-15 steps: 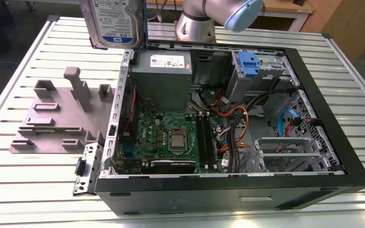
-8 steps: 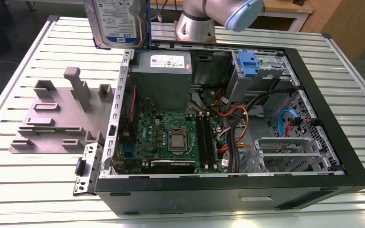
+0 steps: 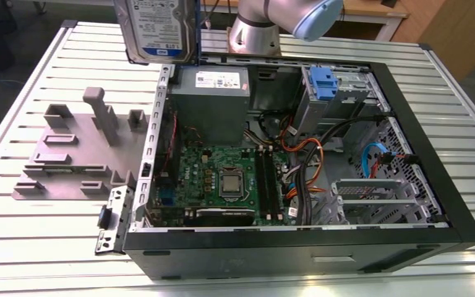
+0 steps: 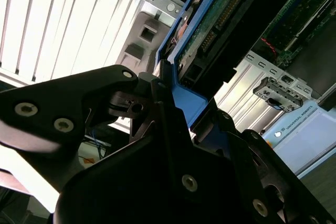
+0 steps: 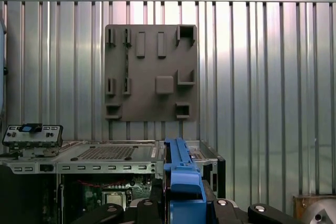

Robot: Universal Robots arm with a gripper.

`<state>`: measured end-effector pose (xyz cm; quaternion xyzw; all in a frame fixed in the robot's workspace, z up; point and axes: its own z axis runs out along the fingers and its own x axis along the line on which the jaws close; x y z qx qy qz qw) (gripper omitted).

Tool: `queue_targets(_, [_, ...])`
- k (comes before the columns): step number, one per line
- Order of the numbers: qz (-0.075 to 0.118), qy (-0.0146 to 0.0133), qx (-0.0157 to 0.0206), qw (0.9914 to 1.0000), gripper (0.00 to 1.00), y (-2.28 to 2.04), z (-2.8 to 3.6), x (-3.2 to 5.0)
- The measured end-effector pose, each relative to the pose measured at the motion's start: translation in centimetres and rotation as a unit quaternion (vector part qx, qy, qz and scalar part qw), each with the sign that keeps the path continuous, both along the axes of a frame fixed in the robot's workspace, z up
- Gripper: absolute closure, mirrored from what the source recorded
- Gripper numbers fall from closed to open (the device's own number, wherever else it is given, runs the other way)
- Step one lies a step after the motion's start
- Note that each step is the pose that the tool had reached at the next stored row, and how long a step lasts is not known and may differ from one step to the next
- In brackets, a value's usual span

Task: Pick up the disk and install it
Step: 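Pick up the disk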

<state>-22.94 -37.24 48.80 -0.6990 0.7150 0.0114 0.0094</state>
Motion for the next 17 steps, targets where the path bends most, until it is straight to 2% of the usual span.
queue_targets(9, [0.0,0.0,0.0,1.0,0.63,-0.06,0.0,0.78])
queue_targets(17, [0.0,0.0,0.0,1.0,0.63,-1.08,0.0,1.01])
